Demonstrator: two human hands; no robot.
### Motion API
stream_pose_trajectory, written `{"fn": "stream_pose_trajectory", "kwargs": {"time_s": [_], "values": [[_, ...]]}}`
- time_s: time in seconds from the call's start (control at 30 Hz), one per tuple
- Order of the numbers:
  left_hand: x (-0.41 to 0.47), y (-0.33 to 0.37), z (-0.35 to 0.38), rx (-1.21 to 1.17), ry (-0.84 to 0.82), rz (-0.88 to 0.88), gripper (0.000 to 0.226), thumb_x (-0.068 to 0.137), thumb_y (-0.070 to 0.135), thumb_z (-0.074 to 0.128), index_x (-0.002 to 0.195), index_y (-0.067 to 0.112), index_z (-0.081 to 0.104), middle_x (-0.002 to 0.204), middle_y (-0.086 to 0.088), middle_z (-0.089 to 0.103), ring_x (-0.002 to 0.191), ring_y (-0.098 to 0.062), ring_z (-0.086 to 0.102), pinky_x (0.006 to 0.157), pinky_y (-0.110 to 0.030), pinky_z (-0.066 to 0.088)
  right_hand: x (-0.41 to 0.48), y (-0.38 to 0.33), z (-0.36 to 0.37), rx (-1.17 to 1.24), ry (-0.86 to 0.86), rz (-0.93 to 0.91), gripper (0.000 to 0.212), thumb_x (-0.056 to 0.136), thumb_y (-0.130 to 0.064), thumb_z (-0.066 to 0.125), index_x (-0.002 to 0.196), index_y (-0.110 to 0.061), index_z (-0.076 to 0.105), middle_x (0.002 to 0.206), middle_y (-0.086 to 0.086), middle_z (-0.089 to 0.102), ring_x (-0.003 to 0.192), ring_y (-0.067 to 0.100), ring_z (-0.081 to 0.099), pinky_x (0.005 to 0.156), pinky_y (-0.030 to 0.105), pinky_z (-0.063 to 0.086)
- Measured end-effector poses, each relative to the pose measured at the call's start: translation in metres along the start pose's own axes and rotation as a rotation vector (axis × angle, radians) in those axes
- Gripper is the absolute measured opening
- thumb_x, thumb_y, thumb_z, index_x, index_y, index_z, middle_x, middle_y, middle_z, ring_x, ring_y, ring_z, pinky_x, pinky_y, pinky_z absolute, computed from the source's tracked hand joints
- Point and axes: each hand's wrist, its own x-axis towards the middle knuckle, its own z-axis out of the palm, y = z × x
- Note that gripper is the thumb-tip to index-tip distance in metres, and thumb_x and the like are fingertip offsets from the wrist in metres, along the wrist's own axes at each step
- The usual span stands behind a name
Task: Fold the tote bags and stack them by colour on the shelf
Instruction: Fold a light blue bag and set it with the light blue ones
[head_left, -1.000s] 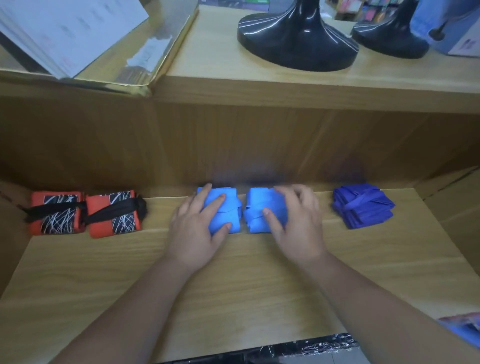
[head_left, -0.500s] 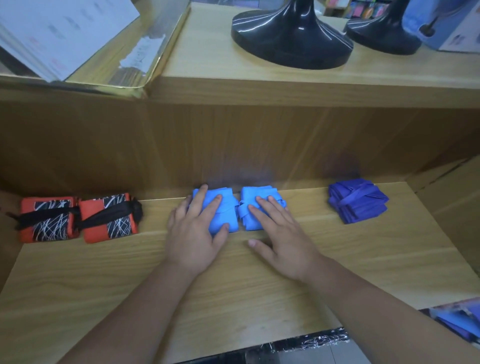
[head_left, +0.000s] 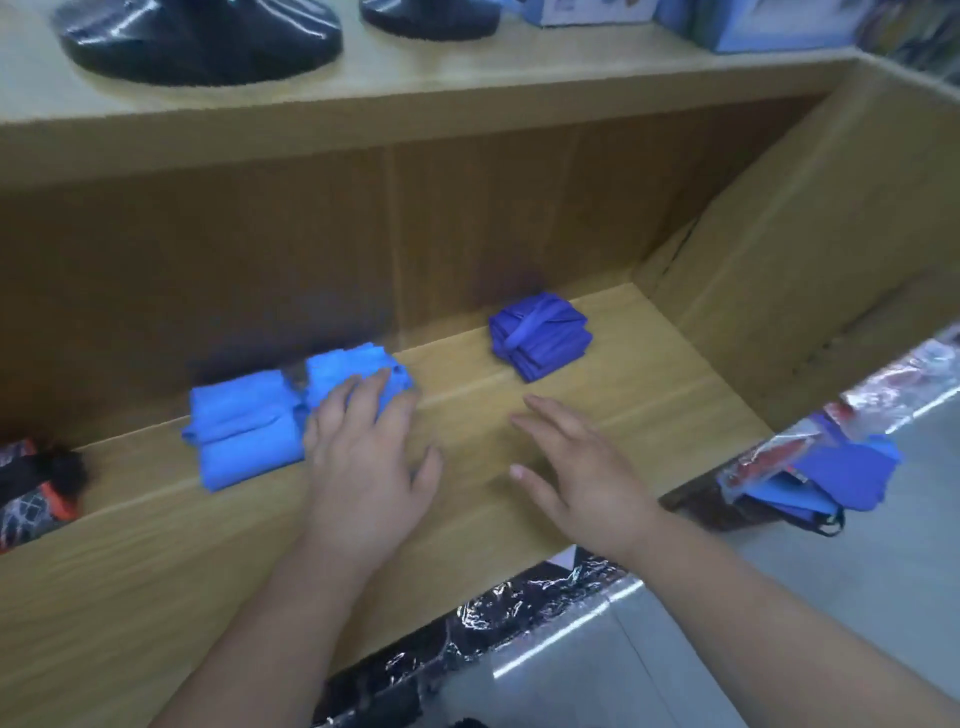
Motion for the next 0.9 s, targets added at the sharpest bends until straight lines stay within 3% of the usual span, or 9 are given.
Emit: {"fn": "stream_pose_trajectory", "kwargs": {"time_s": [0.1,0.23,0.4,0.53,0.63,0.73,0.9], "values": [[-0.006,0.062,0.031,-0.038,-0.149,0.131,0.062,0.078,0.053,0.050,0.128,0.017,0.063,0.139,-0.012,0.055,0.126,-0.038,0.049,0.104,-0.054,0.042,-0.063,0.059,-0.028,-0.031,0.008,0.103,0.061,0.094,-0.057,0.045,0.140,-0.019,0.056,0.157,0.002,0.041,0.143,0.020,0.039,0.114,0.030,0.034],[-0.019,0.155,0.080,-0.012,-0.266,0.287,0.059,0.077,0.053,0.052,0.124,0.020,0.061,0.135,-0.011,0.058,0.122,-0.037,0.051,0.098,-0.052,0.046,-0.158,0.143,-0.057,-0.031,0.124,0.295,0.061,0.092,-0.059,0.046,0.132,-0.018,0.064,0.144,0.005,0.055,0.130,0.023,0.053,0.110,0.033,0.041],[-0.042,0.308,0.149,-0.038,-0.365,0.481,0.057,0.078,0.049,0.062,0.125,0.017,0.065,0.129,-0.009,0.061,0.114,-0.032,0.056,0.095,-0.045,0.050,-0.283,0.274,-0.070,0.040,0.133,0.593,0.072,0.087,-0.069,0.044,0.140,-0.022,0.057,0.153,0.007,0.046,0.142,0.025,0.041,0.117,0.038,0.034],[-0.060,0.433,0.213,-0.070,-0.487,0.666,0.054,0.070,0.046,0.068,0.116,0.017,0.066,0.115,-0.006,0.063,0.101,-0.032,0.062,0.086,-0.041,0.053,-0.377,0.364,-0.101,0.070,0.080,0.826,0.062,0.092,-0.054,0.062,0.144,-0.023,0.051,0.156,0.006,0.040,0.143,0.026,0.039,0.116,0.035,0.032],[-0.061,0.504,0.256,-0.009,-0.627,0.610,0.056,0.071,0.054,0.062,0.117,0.022,0.066,0.113,0.000,0.063,0.101,-0.029,0.061,0.086,-0.039,0.052,-0.434,0.418,-0.133,0.051,0.045,0.923,0.060,0.095,-0.052,0.060,0.145,-0.020,0.050,0.152,0.005,0.044,0.138,0.028,0.044,0.114,0.034,0.033],[-0.051,0.563,0.299,0.064,-0.755,0.540,0.067,0.072,0.065,0.040,0.124,0.026,0.060,0.117,0.002,0.058,0.108,-0.028,0.055,0.090,-0.039,0.047,-0.471,0.475,-0.156,0.080,-0.001,1.037,0.062,0.097,-0.055,0.055,0.150,-0.025,0.043,0.159,0.004,0.035,0.144,0.028,0.035,0.117,0.035,0.029],[-0.005,0.635,0.370,0.119,-0.846,0.472,0.066,0.078,0.057,0.050,0.134,0.024,0.055,0.131,-0.001,0.055,0.122,-0.029,0.050,0.100,-0.038,0.043,-0.479,0.572,-0.171,0.174,0.032,1.109,0.062,0.094,-0.059,0.055,0.146,-0.026,0.046,0.154,0.001,0.041,0.142,0.024,0.038,0.116,0.037,0.033]]}}
